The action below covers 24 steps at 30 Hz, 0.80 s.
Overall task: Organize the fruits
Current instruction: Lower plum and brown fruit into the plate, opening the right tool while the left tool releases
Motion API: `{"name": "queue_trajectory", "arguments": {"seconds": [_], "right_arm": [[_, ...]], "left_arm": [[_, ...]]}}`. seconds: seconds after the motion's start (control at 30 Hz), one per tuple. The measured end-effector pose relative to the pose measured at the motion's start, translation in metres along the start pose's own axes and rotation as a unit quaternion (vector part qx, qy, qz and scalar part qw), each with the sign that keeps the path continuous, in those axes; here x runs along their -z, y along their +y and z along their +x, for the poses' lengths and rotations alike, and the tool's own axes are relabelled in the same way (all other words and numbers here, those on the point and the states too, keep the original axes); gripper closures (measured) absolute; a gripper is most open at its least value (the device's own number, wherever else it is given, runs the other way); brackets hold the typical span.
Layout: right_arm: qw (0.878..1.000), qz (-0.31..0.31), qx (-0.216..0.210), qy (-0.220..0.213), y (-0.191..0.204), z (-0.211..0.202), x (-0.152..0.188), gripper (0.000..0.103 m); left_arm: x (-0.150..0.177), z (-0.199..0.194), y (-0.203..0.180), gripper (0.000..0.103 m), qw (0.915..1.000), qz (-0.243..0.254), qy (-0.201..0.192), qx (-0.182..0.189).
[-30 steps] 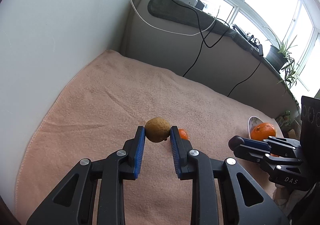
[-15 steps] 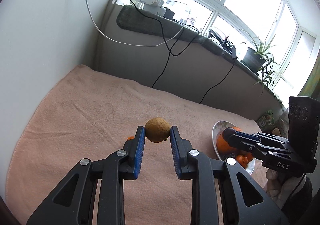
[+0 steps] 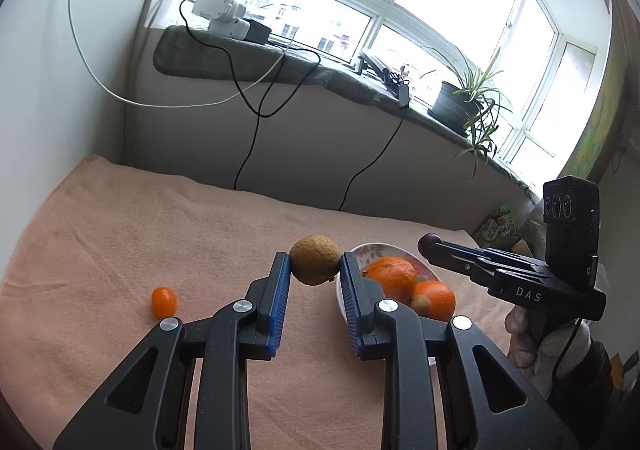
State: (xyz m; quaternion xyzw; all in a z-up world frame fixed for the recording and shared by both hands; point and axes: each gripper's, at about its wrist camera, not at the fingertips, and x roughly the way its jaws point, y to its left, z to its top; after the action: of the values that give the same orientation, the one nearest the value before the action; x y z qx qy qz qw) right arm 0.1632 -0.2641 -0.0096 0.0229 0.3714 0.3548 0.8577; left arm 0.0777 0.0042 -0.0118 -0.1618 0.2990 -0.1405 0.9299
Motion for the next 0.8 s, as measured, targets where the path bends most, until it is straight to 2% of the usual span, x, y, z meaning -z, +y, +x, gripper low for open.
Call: {"name": "queue_trajectory", "arguments": {"seconds": [0.3, 0.8], "right_arm": [[1.000, 0.021, 0.017, -0.003, -0.037, -0.007, 0.001, 0.080], [0.999, 0.043, 0.001, 0.019, -0.071, 0.008, -0.001, 0.080]], "left_arm": [[0.001, 0.019, -0.044, 0.079, 0.9987, 0.031, 0.015, 0.037], [0.009, 0.059, -0.094, 0.079, 0.9934, 0.073, 0.055, 0.069]]}}
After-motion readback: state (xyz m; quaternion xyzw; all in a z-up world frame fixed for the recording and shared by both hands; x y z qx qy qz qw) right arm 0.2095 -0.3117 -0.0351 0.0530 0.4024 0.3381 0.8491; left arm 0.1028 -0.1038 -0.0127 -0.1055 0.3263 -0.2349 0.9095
